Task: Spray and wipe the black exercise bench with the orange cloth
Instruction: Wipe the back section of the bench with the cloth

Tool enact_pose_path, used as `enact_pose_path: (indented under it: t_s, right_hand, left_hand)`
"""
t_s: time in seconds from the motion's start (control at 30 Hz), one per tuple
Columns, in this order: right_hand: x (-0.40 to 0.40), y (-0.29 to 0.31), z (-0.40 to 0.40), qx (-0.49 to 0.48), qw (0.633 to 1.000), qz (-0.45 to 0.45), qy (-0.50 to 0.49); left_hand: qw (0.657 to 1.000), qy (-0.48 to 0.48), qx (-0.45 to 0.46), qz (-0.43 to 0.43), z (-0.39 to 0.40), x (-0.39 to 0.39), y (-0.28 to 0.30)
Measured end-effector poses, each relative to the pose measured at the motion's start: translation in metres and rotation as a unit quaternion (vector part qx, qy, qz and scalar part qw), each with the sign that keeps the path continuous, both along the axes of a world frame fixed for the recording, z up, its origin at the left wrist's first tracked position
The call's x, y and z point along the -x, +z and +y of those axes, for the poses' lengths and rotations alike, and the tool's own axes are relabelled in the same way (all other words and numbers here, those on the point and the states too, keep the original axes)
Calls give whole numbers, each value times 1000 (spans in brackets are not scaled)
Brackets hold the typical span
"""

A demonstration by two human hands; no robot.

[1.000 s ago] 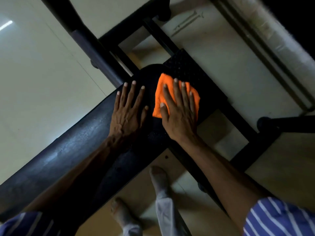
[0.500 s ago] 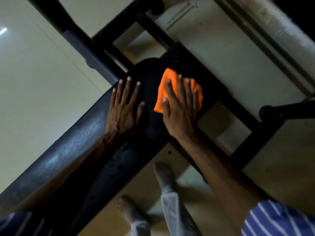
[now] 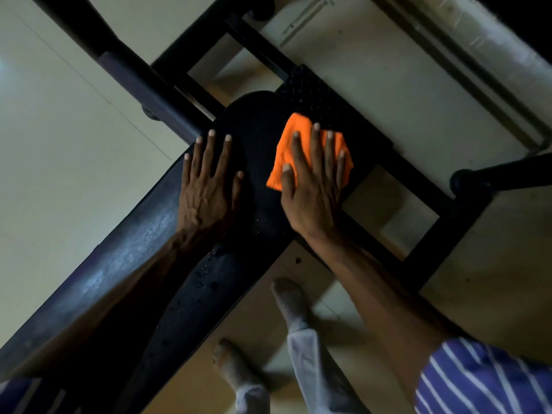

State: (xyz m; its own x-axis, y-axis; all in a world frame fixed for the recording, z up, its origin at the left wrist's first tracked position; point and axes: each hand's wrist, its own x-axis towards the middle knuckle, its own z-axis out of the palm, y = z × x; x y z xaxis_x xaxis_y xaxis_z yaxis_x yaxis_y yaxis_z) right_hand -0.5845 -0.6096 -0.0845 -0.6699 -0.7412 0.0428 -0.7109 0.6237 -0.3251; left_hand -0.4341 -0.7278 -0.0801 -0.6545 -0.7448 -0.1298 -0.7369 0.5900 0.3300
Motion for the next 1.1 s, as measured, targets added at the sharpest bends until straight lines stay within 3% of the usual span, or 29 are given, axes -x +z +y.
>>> enact_pose_path:
  t_s: [0.13,0.27,0.43,0.5,0.6,0.7,0.77,0.87,0.93,1.1]
  right_hand:
    - [-52,-4,53,-7,997,5,77]
    - [-21,-3,44,-23,992,34,123]
    - [-30,-3,3,7,1000,12,-22]
    - [-64,-5,20,12,998,18,53]
    - [-86,-7,67,-14,964,28,263]
    - [-47,-4,61,-24,942,47,333]
    - [-25,-3,38,-14,964,56,259]
    - [-31,-1,6,0,997,29,64]
    - [-64,-3,6,18,999,19,30]
    - [-104,-10,66,-16,956,21,293]
  left_hand:
    - [1000,2,-5,-11,6,-27,8]
    - [999,0,-11,-38,15,-56,8]
    - [999,23,-7,-36,22,-88,2]
    - [999,37,-9,-32,26,-97,1]
    - [998,58,-18,-25,34,-109,3]
    - [997,68,-21,-23,40,-120,2]
    - [997,72,-21,-20,43,-124,0]
    - [996,84,-21,-21,46,-128,-4]
    - [996,90,-21,-18,47,-130,-4]
    - [993,119,-13,-12,49,-140,-1]
